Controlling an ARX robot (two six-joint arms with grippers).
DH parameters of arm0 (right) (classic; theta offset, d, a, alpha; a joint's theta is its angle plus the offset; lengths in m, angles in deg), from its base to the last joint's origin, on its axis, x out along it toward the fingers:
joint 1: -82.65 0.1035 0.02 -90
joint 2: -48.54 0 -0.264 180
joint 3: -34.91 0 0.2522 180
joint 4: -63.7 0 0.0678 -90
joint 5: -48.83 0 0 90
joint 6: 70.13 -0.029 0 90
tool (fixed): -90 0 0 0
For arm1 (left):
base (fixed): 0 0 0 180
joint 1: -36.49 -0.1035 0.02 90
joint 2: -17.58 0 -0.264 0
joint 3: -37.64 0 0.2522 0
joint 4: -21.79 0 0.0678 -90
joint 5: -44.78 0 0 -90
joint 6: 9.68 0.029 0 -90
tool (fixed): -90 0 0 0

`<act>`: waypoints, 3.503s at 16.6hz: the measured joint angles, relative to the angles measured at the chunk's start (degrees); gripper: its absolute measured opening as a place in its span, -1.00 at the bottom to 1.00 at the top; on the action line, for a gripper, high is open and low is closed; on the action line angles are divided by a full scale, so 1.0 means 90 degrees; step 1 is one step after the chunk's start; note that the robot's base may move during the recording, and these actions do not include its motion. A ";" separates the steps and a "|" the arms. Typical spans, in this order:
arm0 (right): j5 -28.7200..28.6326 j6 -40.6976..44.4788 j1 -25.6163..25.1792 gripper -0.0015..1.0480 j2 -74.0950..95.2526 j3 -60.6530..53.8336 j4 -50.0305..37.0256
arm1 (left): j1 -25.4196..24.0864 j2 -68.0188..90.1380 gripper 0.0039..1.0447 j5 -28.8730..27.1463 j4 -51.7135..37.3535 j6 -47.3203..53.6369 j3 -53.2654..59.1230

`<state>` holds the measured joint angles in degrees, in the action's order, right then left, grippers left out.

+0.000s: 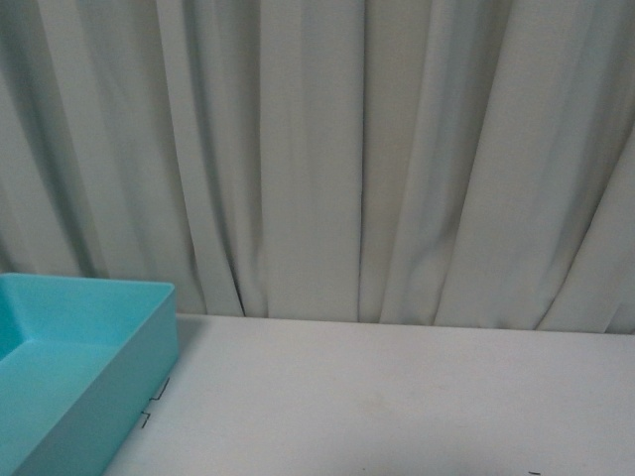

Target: Wind up and store yellow beetle toy

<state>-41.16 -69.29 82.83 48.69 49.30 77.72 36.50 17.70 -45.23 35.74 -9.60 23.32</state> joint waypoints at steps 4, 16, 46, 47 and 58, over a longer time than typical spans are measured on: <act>0.0000 0.0000 0.0000 -0.86 0.0000 0.0000 -0.0002 | 0.0000 0.0000 0.88 -0.0002 0.0000 0.0000 0.0000; 0.0000 -0.0002 0.0000 0.87 0.0000 0.0000 -0.0002 | 0.0000 0.0000 0.88 -0.0002 0.0000 0.0000 0.0000; 0.0000 -0.0002 -0.0022 0.87 0.0007 0.0000 0.0000 | 0.1246 0.9789 0.88 0.4027 0.0993 0.3361 -0.5297; 0.0000 -0.0002 -0.0022 0.87 0.0005 0.0000 0.0000 | 0.1535 1.0069 0.88 0.4129 0.1171 0.3521 -0.5498; 0.0000 -0.0002 -0.0022 0.87 0.0005 0.0000 0.0000 | 0.3075 1.2665 0.88 0.4005 0.0294 0.4500 -0.6492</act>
<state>-41.16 -69.31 82.64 48.73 49.30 77.72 64.17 131.68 -9.19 38.38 30.90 -35.10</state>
